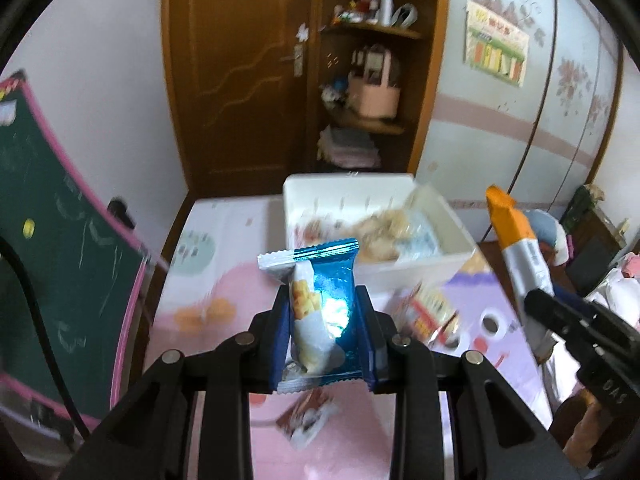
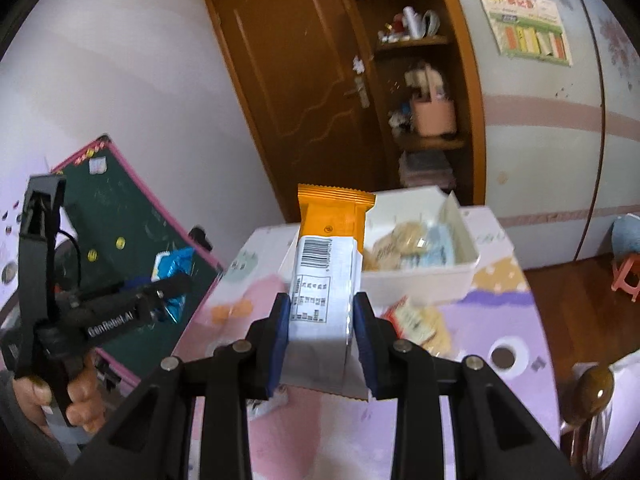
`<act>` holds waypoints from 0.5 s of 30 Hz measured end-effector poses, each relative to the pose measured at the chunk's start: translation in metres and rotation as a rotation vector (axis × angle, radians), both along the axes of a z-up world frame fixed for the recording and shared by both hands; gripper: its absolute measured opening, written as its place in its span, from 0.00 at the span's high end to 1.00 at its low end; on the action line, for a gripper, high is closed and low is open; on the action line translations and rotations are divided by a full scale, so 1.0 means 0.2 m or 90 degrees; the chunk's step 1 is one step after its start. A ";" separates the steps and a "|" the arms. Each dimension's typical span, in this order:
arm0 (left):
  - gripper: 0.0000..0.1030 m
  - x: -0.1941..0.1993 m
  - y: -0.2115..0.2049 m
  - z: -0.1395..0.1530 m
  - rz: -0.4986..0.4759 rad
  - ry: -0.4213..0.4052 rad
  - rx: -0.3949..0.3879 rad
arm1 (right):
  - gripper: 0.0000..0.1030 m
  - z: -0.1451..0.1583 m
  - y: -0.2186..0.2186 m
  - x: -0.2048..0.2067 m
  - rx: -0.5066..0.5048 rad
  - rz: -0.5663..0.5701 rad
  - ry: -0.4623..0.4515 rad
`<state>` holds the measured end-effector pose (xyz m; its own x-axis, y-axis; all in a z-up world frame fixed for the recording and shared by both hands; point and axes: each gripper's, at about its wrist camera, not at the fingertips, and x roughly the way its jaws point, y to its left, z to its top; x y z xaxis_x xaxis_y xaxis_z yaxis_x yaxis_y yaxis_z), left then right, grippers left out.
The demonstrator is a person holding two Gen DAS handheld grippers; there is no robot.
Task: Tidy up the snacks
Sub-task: 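Lift both packets over the white basket and open both tools inside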
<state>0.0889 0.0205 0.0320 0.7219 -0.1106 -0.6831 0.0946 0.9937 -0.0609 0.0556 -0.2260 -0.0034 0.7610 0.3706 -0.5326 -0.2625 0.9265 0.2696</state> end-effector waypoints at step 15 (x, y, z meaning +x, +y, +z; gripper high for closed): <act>0.73 0.79 -0.30 0.16 -0.017 -0.006 0.061 | 0.69 0.27 -0.11 0.64 -0.047 -0.077 -0.069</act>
<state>0.2476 -0.0390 0.0640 0.7260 -0.0644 -0.6847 0.1219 0.9919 0.0360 0.1837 -0.2474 0.0506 0.8519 0.2352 -0.4680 -0.1713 0.9695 0.1754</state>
